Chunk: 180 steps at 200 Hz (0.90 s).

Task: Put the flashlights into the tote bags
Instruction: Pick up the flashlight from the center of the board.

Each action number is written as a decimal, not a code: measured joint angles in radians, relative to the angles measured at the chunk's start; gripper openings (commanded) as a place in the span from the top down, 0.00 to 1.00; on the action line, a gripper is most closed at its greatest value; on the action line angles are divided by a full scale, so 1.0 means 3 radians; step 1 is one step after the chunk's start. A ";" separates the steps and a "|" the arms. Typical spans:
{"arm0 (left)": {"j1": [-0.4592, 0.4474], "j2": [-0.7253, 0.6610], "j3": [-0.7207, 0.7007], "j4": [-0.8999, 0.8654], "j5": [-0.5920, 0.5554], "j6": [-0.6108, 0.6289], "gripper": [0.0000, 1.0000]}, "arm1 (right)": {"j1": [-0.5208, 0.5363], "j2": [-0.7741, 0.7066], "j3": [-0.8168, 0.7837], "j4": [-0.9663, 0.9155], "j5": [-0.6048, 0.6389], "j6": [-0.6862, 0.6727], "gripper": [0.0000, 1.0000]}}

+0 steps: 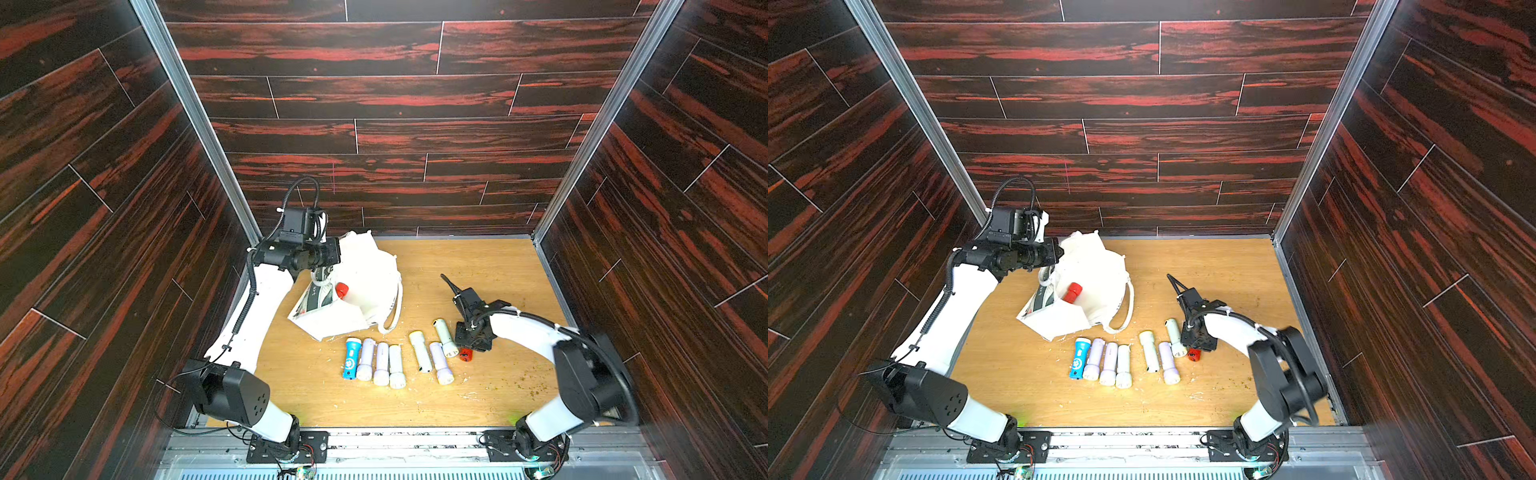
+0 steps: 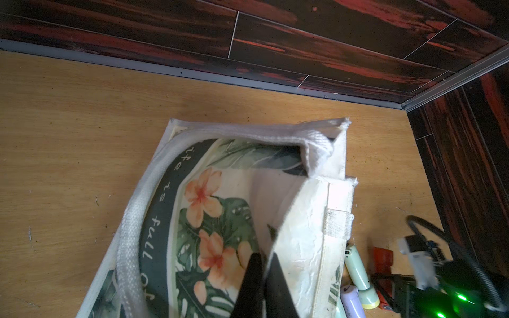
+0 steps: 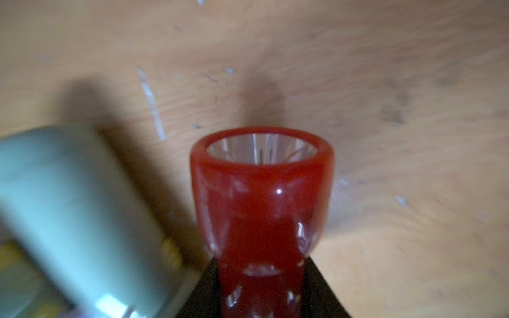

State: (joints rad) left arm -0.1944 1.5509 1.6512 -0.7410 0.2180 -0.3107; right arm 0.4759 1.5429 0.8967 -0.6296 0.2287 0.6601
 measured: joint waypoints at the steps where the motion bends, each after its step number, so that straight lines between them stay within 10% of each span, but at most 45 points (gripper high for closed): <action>1: -0.0001 0.0000 0.0000 -0.0001 0.0000 0.0001 1.00 | 0.0000 -0.0025 -0.0006 0.0000 -0.0001 0.0004 0.95; 90: -0.0106 0.0000 -0.0113 0.0056 -0.0020 0.0085 1.00 | 0.0430 -0.1212 0.0008 0.0006 0.0097 0.0268 1.00; 180: -0.0111 -0.0001 -0.0126 0.0095 0.0058 0.0084 1.00 | 0.1321 -0.0692 0.0927 0.1039 -0.0179 0.0350 1.00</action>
State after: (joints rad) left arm -0.2276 1.5505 1.6135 -0.7124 0.2356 -0.2855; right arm 0.8722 1.3354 1.1748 -0.3180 0.1749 0.7650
